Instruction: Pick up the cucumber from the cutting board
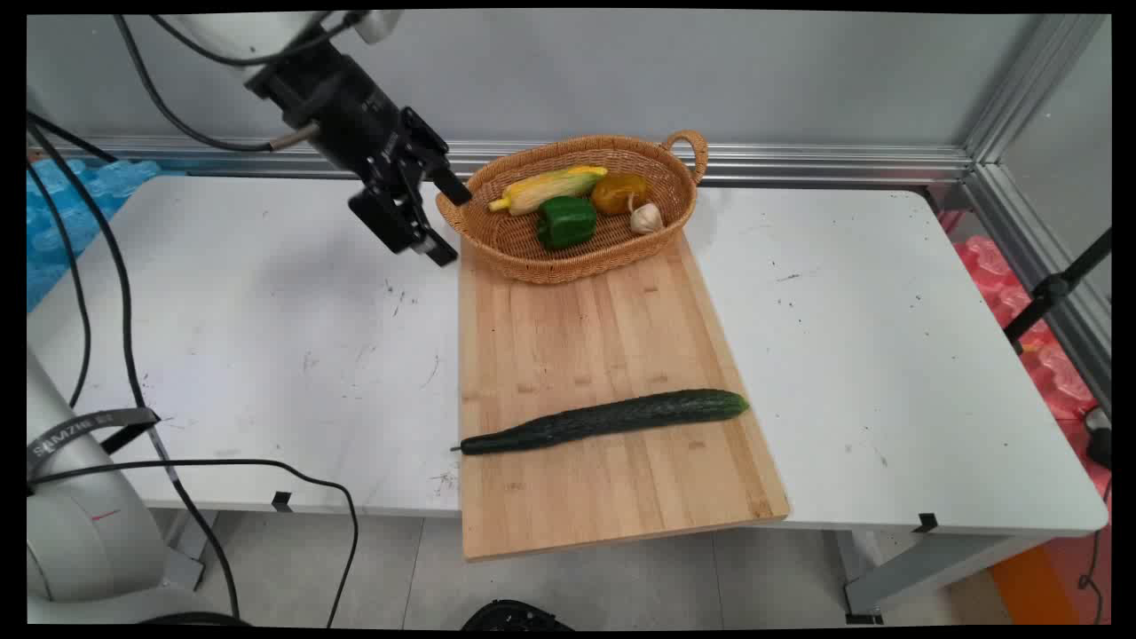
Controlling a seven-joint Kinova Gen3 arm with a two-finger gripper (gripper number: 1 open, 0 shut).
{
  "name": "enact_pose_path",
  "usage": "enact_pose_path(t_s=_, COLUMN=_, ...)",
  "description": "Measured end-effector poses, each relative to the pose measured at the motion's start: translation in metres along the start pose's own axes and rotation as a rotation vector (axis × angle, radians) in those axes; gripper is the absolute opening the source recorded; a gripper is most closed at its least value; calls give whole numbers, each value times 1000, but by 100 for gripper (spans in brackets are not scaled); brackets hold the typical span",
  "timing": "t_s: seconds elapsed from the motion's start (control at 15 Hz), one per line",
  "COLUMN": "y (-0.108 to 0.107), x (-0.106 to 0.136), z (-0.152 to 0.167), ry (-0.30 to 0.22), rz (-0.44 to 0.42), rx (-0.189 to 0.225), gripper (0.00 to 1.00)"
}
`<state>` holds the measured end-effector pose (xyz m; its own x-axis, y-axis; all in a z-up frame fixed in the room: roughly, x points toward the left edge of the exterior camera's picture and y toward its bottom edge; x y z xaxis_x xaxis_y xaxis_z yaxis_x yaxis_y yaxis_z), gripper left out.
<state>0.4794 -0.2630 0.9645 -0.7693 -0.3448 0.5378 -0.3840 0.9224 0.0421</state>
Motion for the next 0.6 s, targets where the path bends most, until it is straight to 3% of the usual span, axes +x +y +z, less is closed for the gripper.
enact_pose_path(t_s=0.6, y=40, x=37, z=67, ry=-22, rz=-43, rx=2, gripper=100)
